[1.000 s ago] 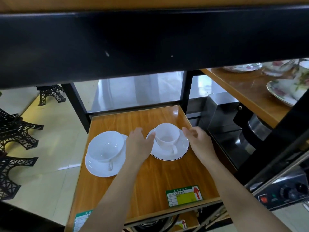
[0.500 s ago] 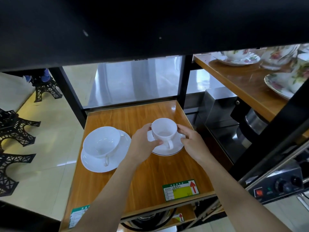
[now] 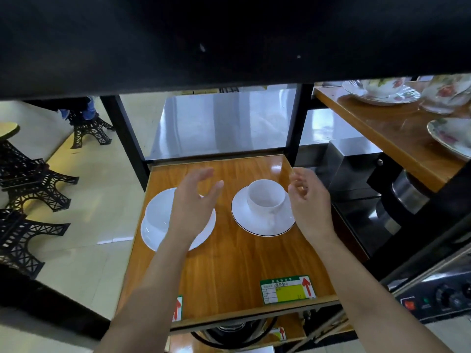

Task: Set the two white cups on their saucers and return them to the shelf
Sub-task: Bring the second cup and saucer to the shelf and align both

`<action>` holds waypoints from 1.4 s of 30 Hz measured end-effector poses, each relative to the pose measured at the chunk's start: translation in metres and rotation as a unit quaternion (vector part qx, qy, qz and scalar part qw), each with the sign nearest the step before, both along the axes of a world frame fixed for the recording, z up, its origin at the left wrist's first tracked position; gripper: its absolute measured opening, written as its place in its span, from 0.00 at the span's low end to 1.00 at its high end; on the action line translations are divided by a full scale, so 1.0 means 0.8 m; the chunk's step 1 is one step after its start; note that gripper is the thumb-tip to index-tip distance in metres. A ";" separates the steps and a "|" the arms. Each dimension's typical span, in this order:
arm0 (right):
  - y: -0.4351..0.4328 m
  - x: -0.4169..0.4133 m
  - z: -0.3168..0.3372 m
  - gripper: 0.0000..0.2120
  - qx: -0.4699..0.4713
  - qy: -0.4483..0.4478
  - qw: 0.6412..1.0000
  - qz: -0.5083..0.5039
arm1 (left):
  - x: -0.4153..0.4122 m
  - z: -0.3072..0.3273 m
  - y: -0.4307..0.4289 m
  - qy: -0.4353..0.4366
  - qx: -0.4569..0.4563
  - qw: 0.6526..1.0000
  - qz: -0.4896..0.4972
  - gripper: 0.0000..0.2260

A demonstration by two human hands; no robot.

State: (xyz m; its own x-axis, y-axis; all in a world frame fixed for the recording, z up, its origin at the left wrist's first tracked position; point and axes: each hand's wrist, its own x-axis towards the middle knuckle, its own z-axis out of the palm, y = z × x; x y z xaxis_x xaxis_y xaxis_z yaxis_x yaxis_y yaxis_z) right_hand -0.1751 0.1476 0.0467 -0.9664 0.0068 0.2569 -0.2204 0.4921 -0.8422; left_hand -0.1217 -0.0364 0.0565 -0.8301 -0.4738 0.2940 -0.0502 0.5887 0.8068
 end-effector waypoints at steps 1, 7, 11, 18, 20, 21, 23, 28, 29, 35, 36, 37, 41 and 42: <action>-0.011 0.004 0.005 0.15 0.002 0.017 1.000 0.011 | 0.006 0.002 -0.011 0.034 0.020 0.999 0.032 0.15; -0.093 0.037 -0.001 0.16 0.028 -0.039 0.983 0.176 | 0.040 -0.016 -0.079 0.102 0.178 0.962 0.179 0.11; -0.124 0.052 -0.020 0.21 0.023 -0.123 0.961 0.248 | 0.059 -0.042 -0.092 0.060 0.301 0.933 0.191 0.12; -0.144 0.056 -0.022 0.21 -0.025 -0.164 0.940 0.298 | 0.077 -0.052 -0.079 0.043 0.336 0.928 0.158 0.13; -0.145 0.057 -0.022 0.22 -0.031 -0.162 0.941 0.296 | 0.077 -0.053 -0.079 0.038 0.339 0.928 0.150 0.13; -0.145 0.057 -0.024 0.23 -0.033 -0.161 0.943 0.290 | 0.076 -0.054 -0.079 0.035 0.340 0.928 0.146 0.13; -0.144 0.058 -0.026 0.23 -0.032 -0.162 0.946 0.281 | 0.075 -0.057 -0.081 0.030 0.339 0.930 0.139 0.14; -0.142 0.057 -0.031 0.22 -0.005 -0.127 0.966 0.224 | 0.081 -0.058 -0.084 0.033 0.324 0.935 0.139 0.14; -0.139 0.057 -0.030 0.21 -0.005 -0.106 0.972 0.208 | 0.083 -0.057 -0.084 0.041 0.310 0.937 0.158 0.14; -0.112 0.056 -0.014 0.12 -0.049 -0.008 0.991 0.124 | 0.084 -0.046 -0.073 0.112 0.140 0.958 0.224 0.15; -0.106 0.055 -0.011 0.12 -0.055 -0.001 0.992 0.115 | 0.083 -0.041 -0.066 0.126 0.107 0.963 0.214 0.16; -0.101 0.053 -0.009 0.11 -0.059 0.005 0.993 0.106 | 0.083 -0.036 -0.058 0.143 0.083 0.965 0.202 0.16; -0.070 0.045 -0.002 0.11 -0.048 0.028 0.998 0.035 | 0.080 -0.019 -0.017 0.183 0.071 0.974 0.113 0.10; -0.061 0.041 -0.002 0.12 -0.039 0.027 0.999 0.013 | 0.078 -0.017 -0.005 0.171 0.081 0.979 0.079 0.08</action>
